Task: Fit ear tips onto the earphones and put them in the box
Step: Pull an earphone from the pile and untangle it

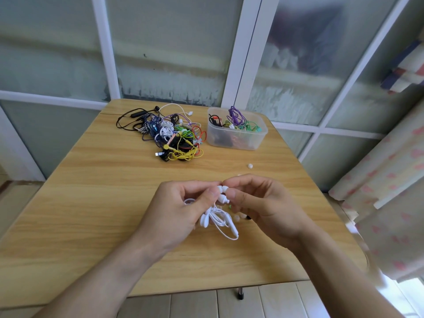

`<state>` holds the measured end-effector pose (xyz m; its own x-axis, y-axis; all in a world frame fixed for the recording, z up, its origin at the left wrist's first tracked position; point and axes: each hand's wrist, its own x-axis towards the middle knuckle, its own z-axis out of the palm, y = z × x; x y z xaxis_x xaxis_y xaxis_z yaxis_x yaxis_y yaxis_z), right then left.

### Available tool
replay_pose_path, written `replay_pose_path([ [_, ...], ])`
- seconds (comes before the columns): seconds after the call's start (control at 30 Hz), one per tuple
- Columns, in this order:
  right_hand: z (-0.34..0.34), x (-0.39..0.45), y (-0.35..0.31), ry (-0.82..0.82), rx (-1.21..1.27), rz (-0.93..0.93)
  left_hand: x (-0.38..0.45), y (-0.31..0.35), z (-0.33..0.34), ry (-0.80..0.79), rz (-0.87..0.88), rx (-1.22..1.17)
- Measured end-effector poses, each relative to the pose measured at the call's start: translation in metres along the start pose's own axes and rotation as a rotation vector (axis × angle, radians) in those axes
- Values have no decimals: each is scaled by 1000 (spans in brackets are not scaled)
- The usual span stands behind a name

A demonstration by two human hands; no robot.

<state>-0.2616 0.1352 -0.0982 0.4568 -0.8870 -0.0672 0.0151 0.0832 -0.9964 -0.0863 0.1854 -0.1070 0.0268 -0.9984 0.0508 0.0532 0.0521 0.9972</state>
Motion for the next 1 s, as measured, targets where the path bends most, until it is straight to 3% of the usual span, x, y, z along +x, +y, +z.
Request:
replay_pose_path([
  [0.3,4,-1,-4,-7,143,37,4,-4,-3,103,-83,-79],
  [0.57,9,0,-1,-6,205,23,5,-5,-3,94,-83,-85],
  [1.0,8,0,3,-57,85,1,-2,2,1,80,-136,-122],
])
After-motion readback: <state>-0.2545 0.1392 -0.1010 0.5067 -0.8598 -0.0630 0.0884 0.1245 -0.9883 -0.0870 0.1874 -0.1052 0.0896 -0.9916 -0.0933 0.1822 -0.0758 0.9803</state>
